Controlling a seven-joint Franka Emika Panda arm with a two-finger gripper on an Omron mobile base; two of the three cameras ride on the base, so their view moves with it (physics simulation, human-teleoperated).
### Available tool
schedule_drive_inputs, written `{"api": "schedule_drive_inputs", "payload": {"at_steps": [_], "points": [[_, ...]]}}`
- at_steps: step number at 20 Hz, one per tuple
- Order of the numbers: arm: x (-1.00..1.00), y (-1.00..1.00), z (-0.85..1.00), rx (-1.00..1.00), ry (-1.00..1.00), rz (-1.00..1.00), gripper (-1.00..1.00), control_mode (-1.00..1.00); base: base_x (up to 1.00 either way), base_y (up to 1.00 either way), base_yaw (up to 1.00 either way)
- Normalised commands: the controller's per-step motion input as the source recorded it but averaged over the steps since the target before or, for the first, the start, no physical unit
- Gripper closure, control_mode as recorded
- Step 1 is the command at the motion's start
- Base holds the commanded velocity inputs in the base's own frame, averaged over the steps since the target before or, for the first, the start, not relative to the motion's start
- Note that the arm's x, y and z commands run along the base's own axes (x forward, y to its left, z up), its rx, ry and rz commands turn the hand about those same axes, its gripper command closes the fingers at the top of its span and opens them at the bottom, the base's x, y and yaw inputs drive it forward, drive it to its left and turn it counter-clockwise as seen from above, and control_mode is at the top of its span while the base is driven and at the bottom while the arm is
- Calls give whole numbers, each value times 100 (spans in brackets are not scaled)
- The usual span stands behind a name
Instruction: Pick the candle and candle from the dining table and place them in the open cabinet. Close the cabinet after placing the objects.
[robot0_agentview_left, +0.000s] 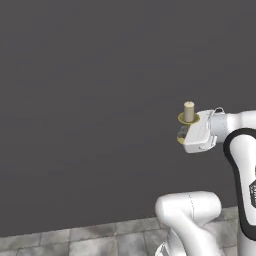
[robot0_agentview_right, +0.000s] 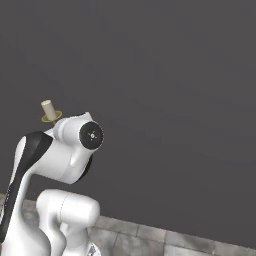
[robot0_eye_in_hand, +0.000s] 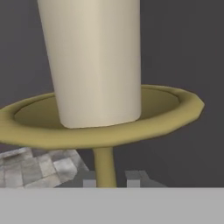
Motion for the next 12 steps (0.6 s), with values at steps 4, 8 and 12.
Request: {"api": "schedule_drive_inputs", "payload": {"at_steps": [4,8,12], "points": [[0,0,0,0,0,0,100,100,-12,0,-54],[0,0,0,0,0,0,100,100,-13,0,-54],[0,0,0,0,0,0,100,100,-13,0,-53]]}}
